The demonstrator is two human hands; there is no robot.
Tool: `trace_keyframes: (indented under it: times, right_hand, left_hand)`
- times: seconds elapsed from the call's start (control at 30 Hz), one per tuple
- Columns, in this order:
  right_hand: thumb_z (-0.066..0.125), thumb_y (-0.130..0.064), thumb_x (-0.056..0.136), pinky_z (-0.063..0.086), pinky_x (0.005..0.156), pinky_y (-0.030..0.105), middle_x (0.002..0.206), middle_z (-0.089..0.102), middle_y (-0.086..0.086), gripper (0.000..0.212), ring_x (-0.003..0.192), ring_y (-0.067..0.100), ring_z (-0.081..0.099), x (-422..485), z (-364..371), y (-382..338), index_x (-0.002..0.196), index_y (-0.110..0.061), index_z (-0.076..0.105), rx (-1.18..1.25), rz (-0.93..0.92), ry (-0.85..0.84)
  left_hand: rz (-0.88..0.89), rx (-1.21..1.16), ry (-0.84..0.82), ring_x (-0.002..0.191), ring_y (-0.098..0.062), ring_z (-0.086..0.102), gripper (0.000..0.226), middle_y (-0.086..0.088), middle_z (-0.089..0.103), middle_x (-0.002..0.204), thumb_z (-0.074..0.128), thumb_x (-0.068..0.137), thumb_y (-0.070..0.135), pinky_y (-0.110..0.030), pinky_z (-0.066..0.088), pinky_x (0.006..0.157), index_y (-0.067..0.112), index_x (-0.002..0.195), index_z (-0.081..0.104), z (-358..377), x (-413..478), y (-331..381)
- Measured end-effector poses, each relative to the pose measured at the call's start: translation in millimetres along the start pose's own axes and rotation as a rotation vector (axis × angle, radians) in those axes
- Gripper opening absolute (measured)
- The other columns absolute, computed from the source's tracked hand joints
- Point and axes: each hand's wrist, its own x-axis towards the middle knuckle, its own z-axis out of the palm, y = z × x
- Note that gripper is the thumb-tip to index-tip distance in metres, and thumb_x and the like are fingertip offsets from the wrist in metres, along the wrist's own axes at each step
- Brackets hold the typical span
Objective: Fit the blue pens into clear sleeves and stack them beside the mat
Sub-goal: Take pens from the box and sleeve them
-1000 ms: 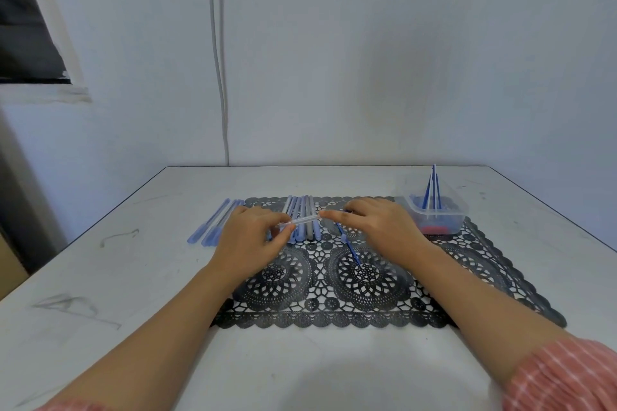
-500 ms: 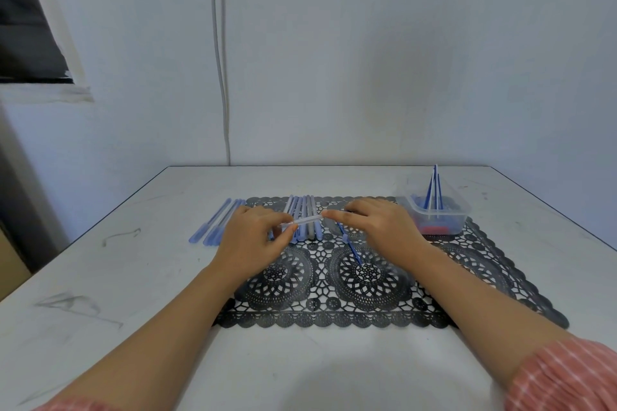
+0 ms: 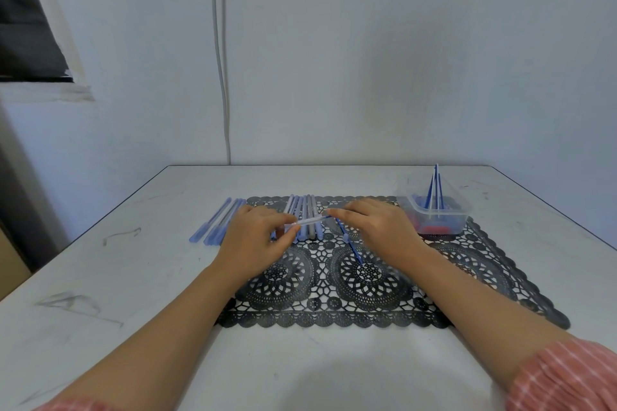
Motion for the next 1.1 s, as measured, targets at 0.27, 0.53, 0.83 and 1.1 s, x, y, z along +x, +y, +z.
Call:
trace_keyframes:
  times: [0.27,0.53,0.83,1.1]
  right_hand:
    - [0.063,-0.029,0.084,0.052,0.053,0.027,0.076,0.067,0.004,0.021,0.069,0.020,0.062,3,-4,-8,0.083,-0.011,0.073,-0.098,0.268,0.079]
    - [0.056,-0.042,0.083,0.052,0.057,0.033,0.074,0.065,0.005,0.036,0.071,0.021,0.060,5,-6,-9,0.084,-0.010,0.073,-0.098,0.370,0.111]
    - [0.051,-0.048,0.081,0.047,0.057,0.029,0.073,0.063,0.003,0.040,0.068,0.020,0.058,9,-7,-20,0.079,-0.017,0.074,-0.133,0.401,0.133]
    - [0.072,-0.035,0.077,0.049,0.054,0.029,0.071,0.061,0.003,0.022,0.069,0.020,0.058,9,-7,-25,0.075,-0.014,0.073,-0.096,0.355,0.129]
  left_hand:
    - [0.014,0.016,0.029,0.061,0.004,0.043,0.037,0.021,0.052,0.063,0.049,0.085,0.043,-0.028,0.035,0.071,0.019,0.092,0.075,-1,0,0]
    - [0.019,0.014,0.049,0.059,0.002,0.044,0.035,0.014,0.061,0.063,0.050,0.085,0.041,-0.027,0.034,0.068,0.019,0.091,0.076,-1,0,0]
    - [0.025,0.030,0.047,0.060,0.003,0.044,0.035,0.015,0.061,0.064,0.049,0.086,0.042,-0.027,0.034,0.069,0.019,0.092,0.075,0,1,-1]
    - [0.035,0.028,0.055,0.060,0.003,0.044,0.034,0.013,0.062,0.063,0.050,0.085,0.041,-0.028,0.036,0.070,0.019,0.090,0.076,1,1,0]
